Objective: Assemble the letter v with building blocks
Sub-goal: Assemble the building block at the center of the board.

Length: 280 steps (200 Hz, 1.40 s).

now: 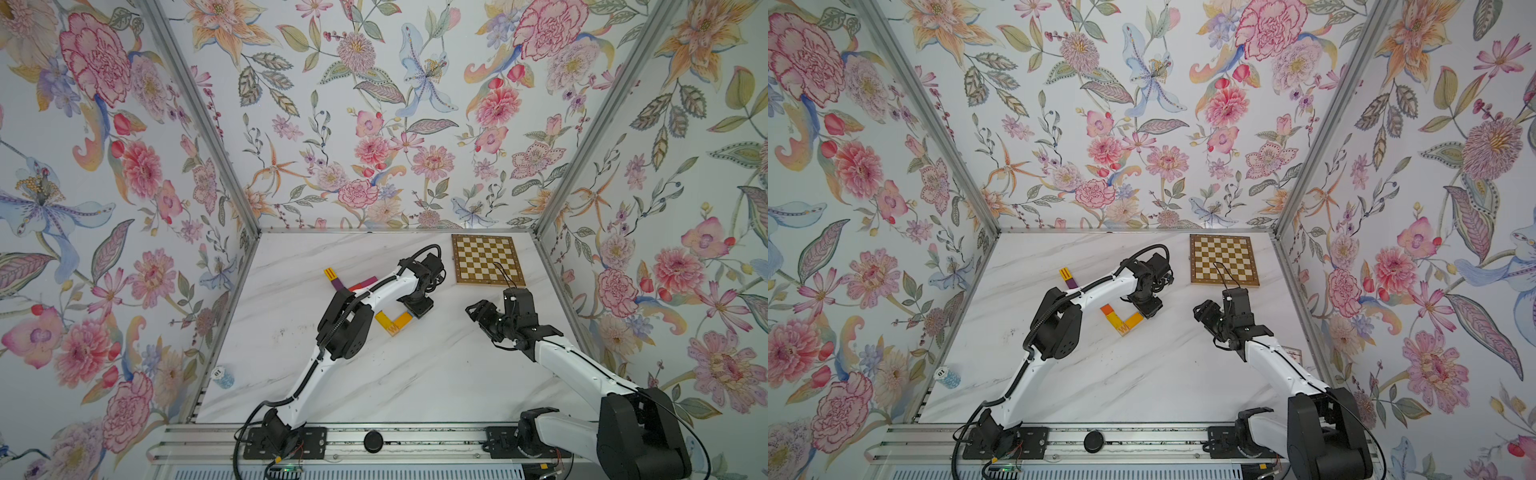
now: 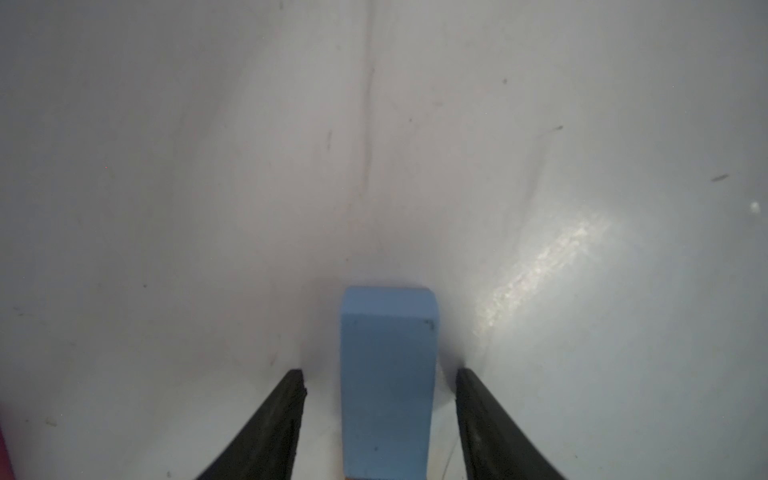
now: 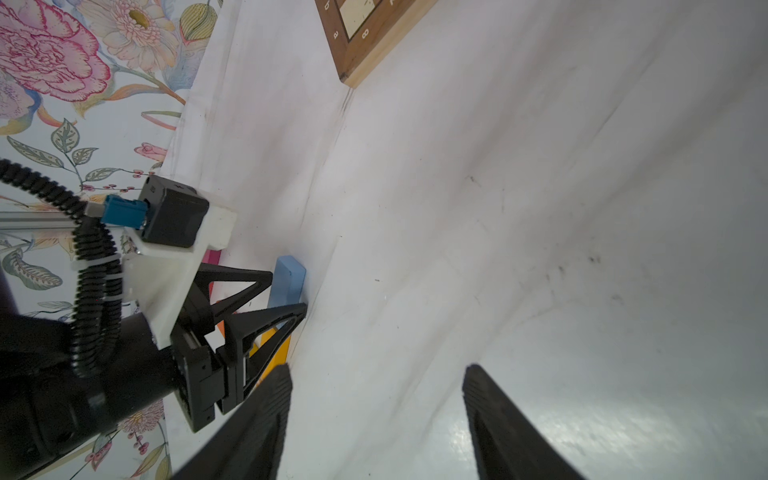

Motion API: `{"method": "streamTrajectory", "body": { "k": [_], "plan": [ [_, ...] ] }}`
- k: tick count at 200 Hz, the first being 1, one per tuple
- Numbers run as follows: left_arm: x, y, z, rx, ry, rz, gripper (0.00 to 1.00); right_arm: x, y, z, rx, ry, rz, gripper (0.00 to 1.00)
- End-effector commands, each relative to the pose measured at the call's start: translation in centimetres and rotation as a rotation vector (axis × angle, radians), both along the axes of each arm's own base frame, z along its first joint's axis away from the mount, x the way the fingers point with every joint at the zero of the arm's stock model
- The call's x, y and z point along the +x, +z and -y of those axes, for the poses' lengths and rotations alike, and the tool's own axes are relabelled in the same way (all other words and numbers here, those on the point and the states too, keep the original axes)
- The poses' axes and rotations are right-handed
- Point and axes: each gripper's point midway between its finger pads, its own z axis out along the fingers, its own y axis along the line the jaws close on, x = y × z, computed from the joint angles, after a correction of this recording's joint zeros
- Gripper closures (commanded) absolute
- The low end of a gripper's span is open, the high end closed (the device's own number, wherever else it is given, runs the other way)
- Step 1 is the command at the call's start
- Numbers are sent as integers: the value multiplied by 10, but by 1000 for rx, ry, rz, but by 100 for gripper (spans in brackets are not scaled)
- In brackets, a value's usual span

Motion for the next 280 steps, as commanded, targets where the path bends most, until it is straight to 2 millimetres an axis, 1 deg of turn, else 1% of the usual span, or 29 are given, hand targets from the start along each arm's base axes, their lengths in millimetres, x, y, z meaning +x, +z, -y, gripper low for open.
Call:
{"method": "streamTrajectory", "body": {
  "k": [1, 22, 39, 47, 55, 72, 99, 120, 140, 158, 173, 174, 180, 185, 191, 194, 195, 197, 212, 216, 222, 229, 232, 234, 240, 262, 280],
  "plan": [
    [0, 22, 0, -5, -1, 33, 33, 6, 8, -5, 14, 9, 21, 32],
    [3, 32, 4, -30, 9, 47, 28, 8, 9, -6, 13, 13, 24, 32],
    [5, 46, 11, -68, 11, 63, 22, 8, 11, -6, 10, 15, 26, 32],
    [8, 55, 13, -90, 15, 76, 17, 9, 12, -6, 7, 16, 31, 32],
    [9, 62, 17, -112, 16, 88, 15, 9, 14, -6, 4, 17, 35, 32],
    [15, 84, 23, -164, 25, 124, 14, 10, 18, -5, 1, 19, 41, 32],
    [27, 129, 29, -242, 40, 218, 14, 9, 24, -4, -10, 24, 50, 31],
    [39, 163, 24, -299, 82, 296, 14, 10, 25, -4, -12, 23, 56, 31],
    [49, 196, 14, -379, 147, 351, 16, 14, 27, -6, -8, 34, 57, 31],
    [56, 220, 1, -473, 219, 389, 19, 21, 30, -10, -7, 52, 60, 31],
    [58, 239, -12, -570, 272, 420, 22, 27, 34, -14, -10, 70, 66, 31],
    [58, 243, -12, -584, 274, 427, 22, 28, 35, -14, -10, 72, 66, 31],
    [59, 248, -20, -622, 298, 442, 23, 30, 36, -17, -12, 82, 67, 31],
    [60, 256, -26, -660, 315, 463, 23, 32, 37, -18, -14, 90, 67, 31],
    [58, 261, -34, -695, 337, 481, 24, 36, 38, -21, -17, 101, 68, 31],
    [59, 263, -40, -710, 351, 491, 25, 37, 37, -22, -20, 107, 66, 31],
    [59, 267, -40, -721, 353, 499, 25, 37, 37, -22, -22, 109, 65, 31],
    [58, 265, -45, -724, 363, 501, 25, 39, 38, -23, -22, 112, 66, 31],
    [56, 280, -70, -810, 425, 555, 27, 47, 38, -29, -32, 143, 60, 31],
    [55, 278, -76, -819, 442, 559, 28, 49, 37, -32, -36, 153, 57, 31],
    [52, 285, -87, -843, 466, 582, 28, 52, 36, -35, -40, 167, 50, 31],
    [49, 286, -98, -855, 491, 603, 29, 57, 37, -39, -45, 182, 49, 31],
    [49, 282, -102, -851, 502, 604, 29, 58, 35, -40, -48, 187, 45, 31],
    [45, 291, -107, -863, 505, 621, 29, 60, 36, -41, -50, 191, 48, 31],
    [42, 293, -117, -866, 527, 641, 29, 63, 34, -46, -54, 206, 44, 31],
    [31, 287, -144, -831, 587, 681, 30, 74, 28, -58, -70, 251, 22, 31],
    [22, 278, -161, -792, 630, 694, 30, 82, 20, -67, -88, 288, -2, 31]
  ]
}}
